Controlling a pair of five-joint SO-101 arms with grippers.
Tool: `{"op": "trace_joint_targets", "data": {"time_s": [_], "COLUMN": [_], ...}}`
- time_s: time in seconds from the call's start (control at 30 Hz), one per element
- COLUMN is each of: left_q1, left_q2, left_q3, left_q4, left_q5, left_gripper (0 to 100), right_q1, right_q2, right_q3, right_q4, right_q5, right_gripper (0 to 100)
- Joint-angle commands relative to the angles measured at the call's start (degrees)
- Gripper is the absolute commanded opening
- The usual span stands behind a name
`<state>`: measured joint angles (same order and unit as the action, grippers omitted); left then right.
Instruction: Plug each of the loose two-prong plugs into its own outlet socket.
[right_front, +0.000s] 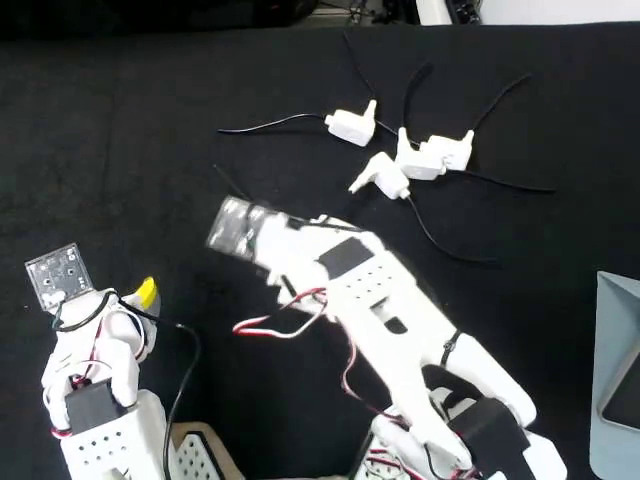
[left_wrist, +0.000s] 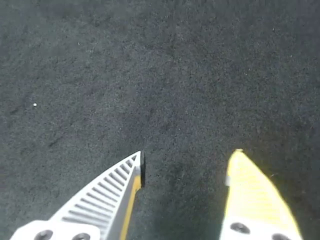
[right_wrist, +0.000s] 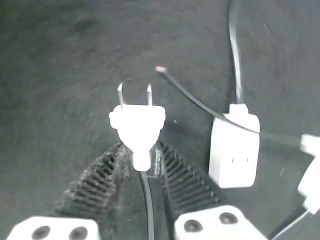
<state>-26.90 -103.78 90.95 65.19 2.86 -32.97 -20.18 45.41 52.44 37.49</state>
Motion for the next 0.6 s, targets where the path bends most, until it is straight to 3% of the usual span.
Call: {"op": "trace_joint_targets", "data": {"time_s": [0.0, 0.1, 0.2, 0.57], "left_q1": [-0.40, -0.57, -0.57, -0.57], "left_q2": [-0.35, -0.35, -0.35, -0.35], "left_q3": [-0.48, -0.48, -0.48, -0.48], "left_q4": [-1.14, -1.14, -1.14, -1.14], "left_q5": [-1.93, -4.04, -4.40, -4.48], "left_gripper": [23, 22, 23, 23], "right_q1": [-3.25, -3.96, -3.78, -3.78], "right_q2": [-0.31, -0.40, -0.57, -15.34], "right_q3": [-2.07, 1.63, 6.02, 22.55], "right_q4": [-0.44, -0.44, -0.44, -0.09], "right_q5": [21.45, 37.71, 47.47, 55.38], "right_gripper": [1.1, 1.1, 1.1, 1.1]}}
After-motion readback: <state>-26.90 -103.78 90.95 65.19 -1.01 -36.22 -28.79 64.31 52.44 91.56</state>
